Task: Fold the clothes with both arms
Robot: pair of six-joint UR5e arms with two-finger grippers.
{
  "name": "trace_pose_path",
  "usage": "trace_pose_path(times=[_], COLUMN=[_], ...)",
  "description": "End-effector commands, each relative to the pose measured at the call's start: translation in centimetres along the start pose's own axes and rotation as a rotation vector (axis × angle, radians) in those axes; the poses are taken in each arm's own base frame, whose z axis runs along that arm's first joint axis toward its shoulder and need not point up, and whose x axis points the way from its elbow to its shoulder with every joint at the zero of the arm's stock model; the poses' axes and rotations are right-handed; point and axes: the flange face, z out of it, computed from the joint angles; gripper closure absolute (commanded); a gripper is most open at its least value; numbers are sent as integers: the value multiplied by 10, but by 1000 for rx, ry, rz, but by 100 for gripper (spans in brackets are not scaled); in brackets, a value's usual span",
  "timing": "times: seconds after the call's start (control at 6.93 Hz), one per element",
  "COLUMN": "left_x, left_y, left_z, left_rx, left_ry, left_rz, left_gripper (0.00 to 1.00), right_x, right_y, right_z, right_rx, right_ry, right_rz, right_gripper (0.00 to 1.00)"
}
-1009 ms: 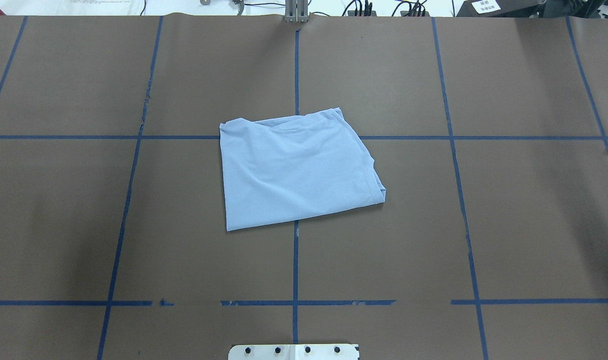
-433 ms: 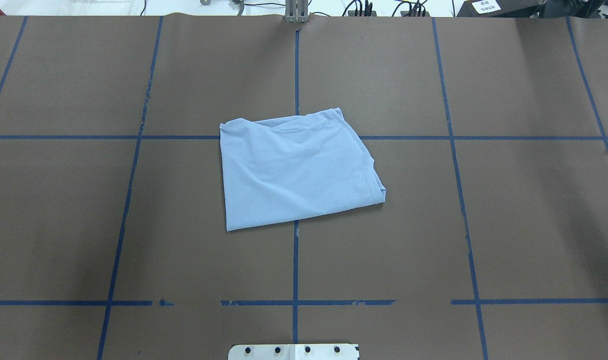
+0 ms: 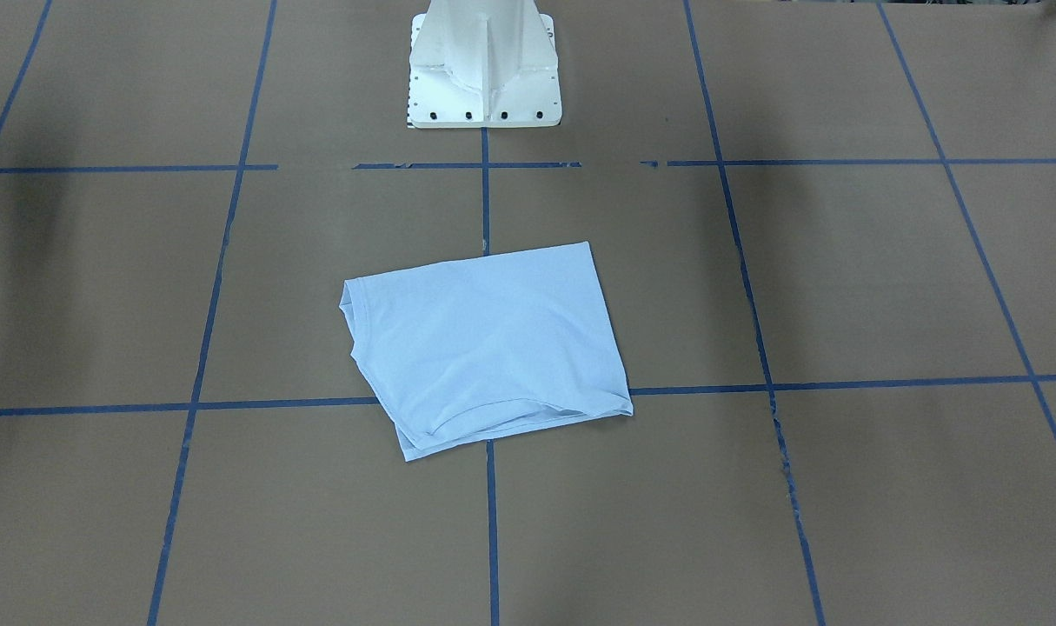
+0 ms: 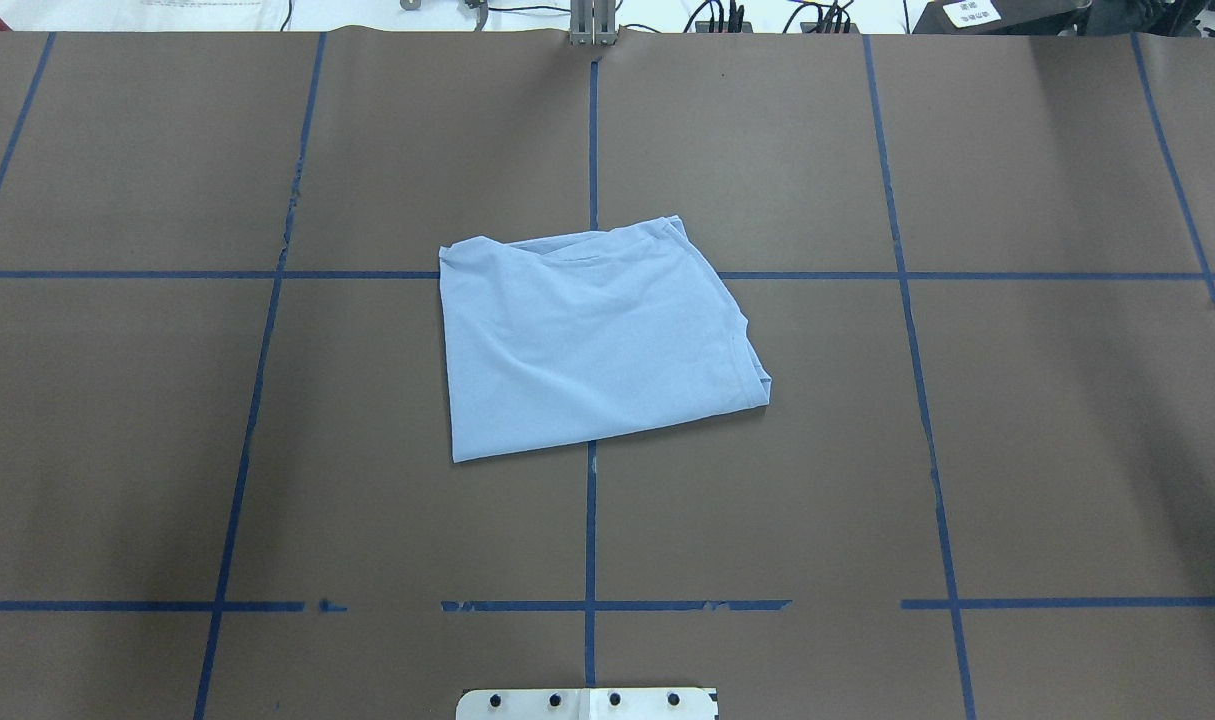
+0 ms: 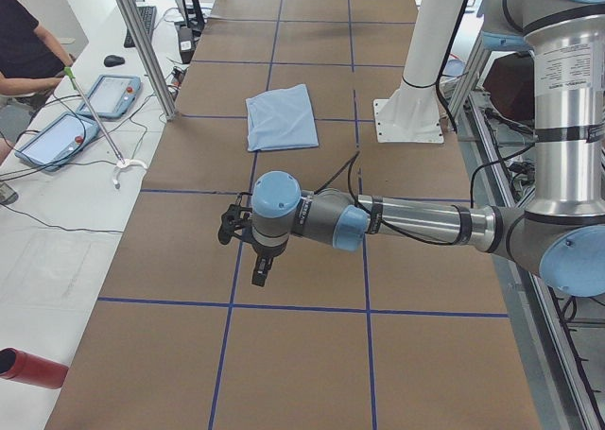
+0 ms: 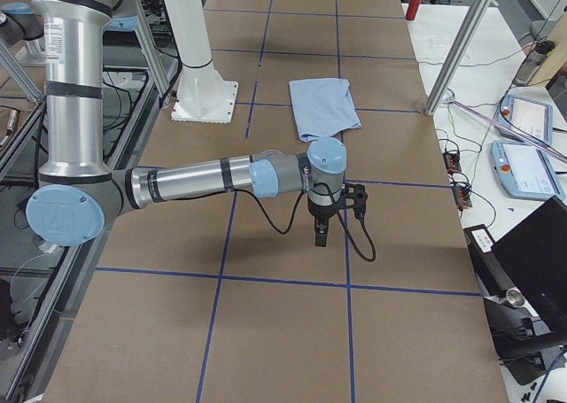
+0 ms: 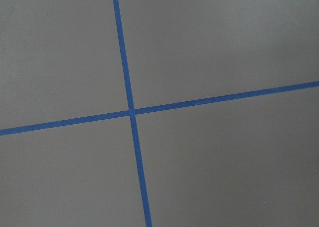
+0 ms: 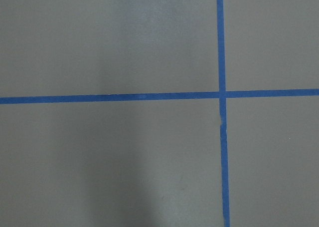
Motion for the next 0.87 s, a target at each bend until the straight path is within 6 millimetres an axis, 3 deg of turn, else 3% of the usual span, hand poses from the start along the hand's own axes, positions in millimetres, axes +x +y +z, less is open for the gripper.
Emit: trace_pose_path(times=[0.0,0.43,0.72], left_x=[-1,0,2], left_y=[-2,4,2], left_z=[1,-1,0], left_rx=[1,-3,-6], left_ry=[-7,-9,-9], left_rz=[8,3,7], left_gripper=[0,0,0], right_x=[2,13,34], right_y=[2,5,11], right_z=[2,13,35], right_rx=[-4,-27,-74], right_ry=[-2,7,14], right_rz=[2,23,63], right_gripper=[0,0,0])
